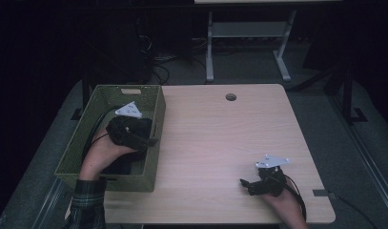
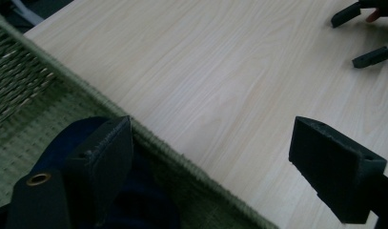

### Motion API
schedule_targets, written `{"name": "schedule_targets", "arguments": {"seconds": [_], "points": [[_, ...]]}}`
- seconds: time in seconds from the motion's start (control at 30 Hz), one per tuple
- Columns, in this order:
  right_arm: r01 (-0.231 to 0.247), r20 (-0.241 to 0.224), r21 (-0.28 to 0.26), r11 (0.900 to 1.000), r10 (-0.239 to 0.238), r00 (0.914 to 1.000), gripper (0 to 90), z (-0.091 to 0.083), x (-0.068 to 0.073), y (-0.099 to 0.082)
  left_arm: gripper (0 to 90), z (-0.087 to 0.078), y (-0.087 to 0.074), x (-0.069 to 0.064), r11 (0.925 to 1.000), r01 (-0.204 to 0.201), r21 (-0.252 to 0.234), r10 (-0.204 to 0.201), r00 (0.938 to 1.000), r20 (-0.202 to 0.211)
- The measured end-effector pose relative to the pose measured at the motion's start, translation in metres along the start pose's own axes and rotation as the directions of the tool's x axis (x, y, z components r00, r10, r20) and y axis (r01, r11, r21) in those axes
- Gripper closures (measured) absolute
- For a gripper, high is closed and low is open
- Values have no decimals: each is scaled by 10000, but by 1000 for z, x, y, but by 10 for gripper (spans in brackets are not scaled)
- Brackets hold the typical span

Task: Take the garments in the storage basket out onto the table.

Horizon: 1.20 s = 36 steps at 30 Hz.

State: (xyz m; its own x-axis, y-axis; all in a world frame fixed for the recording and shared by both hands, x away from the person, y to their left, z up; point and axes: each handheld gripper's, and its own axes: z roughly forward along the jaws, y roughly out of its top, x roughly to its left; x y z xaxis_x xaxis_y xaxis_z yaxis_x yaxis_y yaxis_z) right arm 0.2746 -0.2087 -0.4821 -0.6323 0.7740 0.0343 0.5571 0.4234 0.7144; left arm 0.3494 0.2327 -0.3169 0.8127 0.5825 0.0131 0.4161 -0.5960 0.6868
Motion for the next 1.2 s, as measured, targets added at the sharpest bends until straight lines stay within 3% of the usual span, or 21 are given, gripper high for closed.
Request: {"name": "schedule_targets", "arguments": {"seconds": [0.63, 1.03, 1.2], "points": [[-1, -3, 9, 10000, 1, 10000, 67, 0, 0, 0, 148, -15, -19, 33, 9982, 513, 297, -484, 9946, -918], [2, -3, 10, 10000, -2, 10000, 68, 0, 0, 0, 147, -23, -39, 52, 9938, 1009, 465, -922, 9825, -1617], [3, -1, 9, 10000, -3, 10000, 68, 0, 0, 0, 146, -21, -45, 57, 9893, 1155, 892, -976, 9780, -1843]]}}
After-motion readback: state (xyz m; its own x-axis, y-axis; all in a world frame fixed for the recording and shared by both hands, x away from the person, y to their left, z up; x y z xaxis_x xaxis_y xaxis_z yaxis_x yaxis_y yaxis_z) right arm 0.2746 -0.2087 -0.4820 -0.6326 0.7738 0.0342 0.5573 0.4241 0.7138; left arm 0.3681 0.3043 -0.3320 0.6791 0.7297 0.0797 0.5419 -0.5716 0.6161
